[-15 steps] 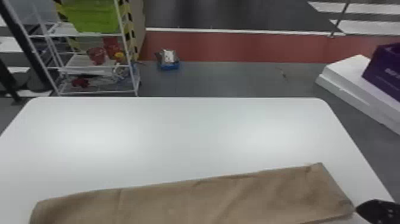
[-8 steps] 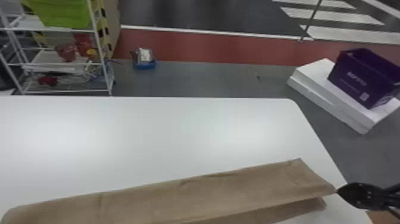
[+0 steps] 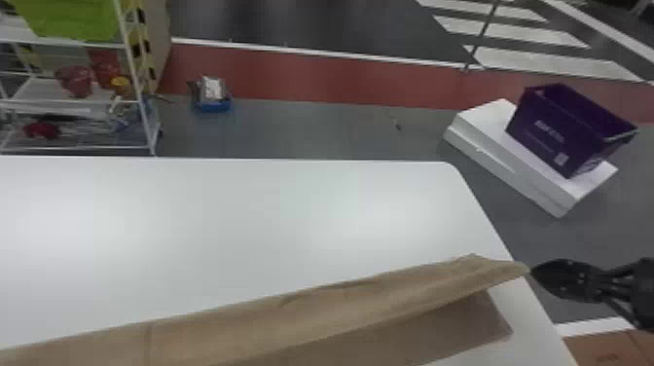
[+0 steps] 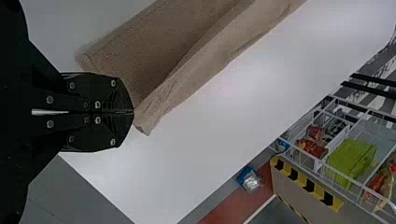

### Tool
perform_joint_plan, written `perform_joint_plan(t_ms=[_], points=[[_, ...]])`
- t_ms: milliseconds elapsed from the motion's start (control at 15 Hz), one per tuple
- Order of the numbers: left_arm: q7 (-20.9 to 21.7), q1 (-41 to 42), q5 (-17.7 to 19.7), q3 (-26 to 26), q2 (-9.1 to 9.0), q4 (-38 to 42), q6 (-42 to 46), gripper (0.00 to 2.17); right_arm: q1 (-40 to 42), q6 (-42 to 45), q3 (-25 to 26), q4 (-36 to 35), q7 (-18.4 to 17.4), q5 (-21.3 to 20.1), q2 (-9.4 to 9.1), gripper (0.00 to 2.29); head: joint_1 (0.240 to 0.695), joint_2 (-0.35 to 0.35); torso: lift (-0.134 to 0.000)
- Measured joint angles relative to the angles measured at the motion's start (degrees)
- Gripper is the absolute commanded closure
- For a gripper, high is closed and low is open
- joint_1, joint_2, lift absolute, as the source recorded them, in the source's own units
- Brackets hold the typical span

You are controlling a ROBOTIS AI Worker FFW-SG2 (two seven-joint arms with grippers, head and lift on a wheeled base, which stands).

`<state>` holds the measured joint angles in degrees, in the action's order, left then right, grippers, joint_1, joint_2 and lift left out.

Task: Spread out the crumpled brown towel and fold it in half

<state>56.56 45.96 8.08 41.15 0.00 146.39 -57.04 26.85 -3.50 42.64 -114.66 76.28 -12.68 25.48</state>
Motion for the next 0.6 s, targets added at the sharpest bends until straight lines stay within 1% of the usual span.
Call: perform_joint_plan(t_ms=[133, 200, 267, 333, 400, 467, 600], points=[[2.4, 0.0, 1.3, 0.5, 0.00, 2.9, -4.5, 1.13, -1.5, -0.2, 1.0, 0.1, -0.1, 1.0, -0.07, 1.51, 0.695, -0.272, -0.124], [3.5, 0.3, 2.7, 1.3, 0.00, 3.7, -6.0, 1.13, -1.7, -0.2, 1.5, 0.3, 0.0, 1.3, -0.07, 1.51, 0.695, -0.292, -0.124], [3.5, 1.0, 3.6, 1.5, 0.00, 3.5, -6.2, 1.13, -1.3, 0.2, 1.7, 1.0, 0.0, 1.4, -0.01, 1.51, 0.695, -0.307, -0.124], [3.0, 1.5, 3.6, 0.9, 0.00, 2.6, -5.9, 1.13, -0.7, 1.0, 1.7, 1.9, 0.0, 1.4, 0.16, 1.51, 0.695, -0.328, -0.124], [2.1, 1.7, 2.6, -0.7, 0.00, 1.4, -5.5, 1.13, 0.1, 2.2, 1.3, 3.1, -0.1, 1.1, 0.38, 1.51, 0.695, -0.338, -0.124], [1.1, 1.5, 0.2, -3.2, 0.00, 0.2, -5.4, 1.13, 0.6, 3.0, 0.8, 4.2, -0.2, 0.6, 0.66, 1.51, 0.695, -0.348, -0.124], [0.0, 0.3, -5.6, -8.7, 0.00, -2.4, -5.5, 1.13, 0.8, 3.5, -0.2, 5.7, -0.7, -0.1, 1.12, 1.51, 0.695, -0.350, -0.124]])
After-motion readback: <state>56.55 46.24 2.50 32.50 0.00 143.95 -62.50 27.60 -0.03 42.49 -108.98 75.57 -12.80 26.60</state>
